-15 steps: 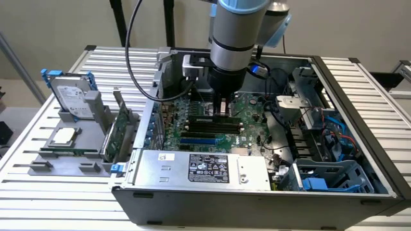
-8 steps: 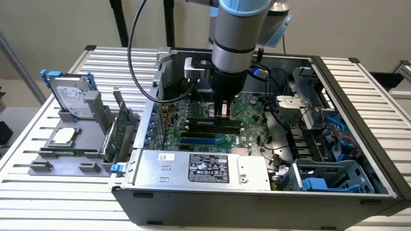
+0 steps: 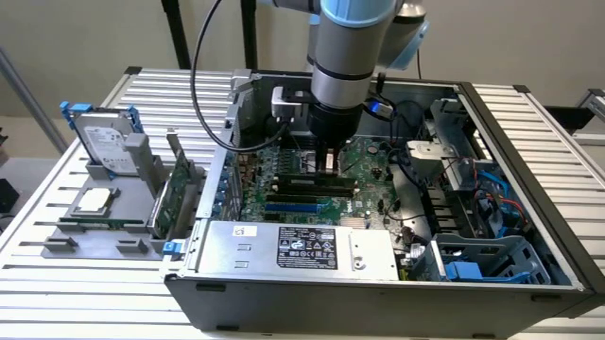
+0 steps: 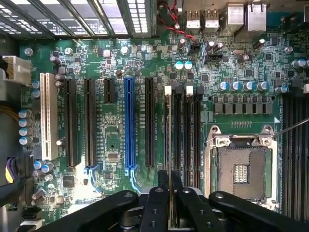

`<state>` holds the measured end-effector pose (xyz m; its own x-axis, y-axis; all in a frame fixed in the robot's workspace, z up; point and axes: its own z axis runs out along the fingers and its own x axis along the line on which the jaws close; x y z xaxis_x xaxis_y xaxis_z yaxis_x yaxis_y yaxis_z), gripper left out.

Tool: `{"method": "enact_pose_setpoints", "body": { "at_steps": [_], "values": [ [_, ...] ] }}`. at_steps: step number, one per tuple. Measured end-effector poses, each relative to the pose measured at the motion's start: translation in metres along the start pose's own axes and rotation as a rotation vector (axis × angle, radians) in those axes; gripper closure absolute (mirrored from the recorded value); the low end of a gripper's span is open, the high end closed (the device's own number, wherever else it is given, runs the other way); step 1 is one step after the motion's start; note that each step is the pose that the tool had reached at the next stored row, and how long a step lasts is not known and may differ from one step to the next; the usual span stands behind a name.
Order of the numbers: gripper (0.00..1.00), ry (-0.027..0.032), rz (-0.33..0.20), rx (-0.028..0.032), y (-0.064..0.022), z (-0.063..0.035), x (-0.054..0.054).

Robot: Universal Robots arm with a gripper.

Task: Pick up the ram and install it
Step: 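Insert the ram into the slot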

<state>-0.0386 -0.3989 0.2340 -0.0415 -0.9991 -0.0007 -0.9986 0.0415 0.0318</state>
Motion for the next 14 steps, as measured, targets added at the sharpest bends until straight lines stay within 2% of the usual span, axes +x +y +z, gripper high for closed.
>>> {"method": "enact_pose_setpoints", "body": {
  "at_steps": [8,14],
  "values": [
    [1.00,0.0082,0.000,0.0091,0.0011,0.0031,-0.0008],
    [1.00,0.0153,0.000,0.0132,0.0018,0.0044,-0.0015]
  ]
}}
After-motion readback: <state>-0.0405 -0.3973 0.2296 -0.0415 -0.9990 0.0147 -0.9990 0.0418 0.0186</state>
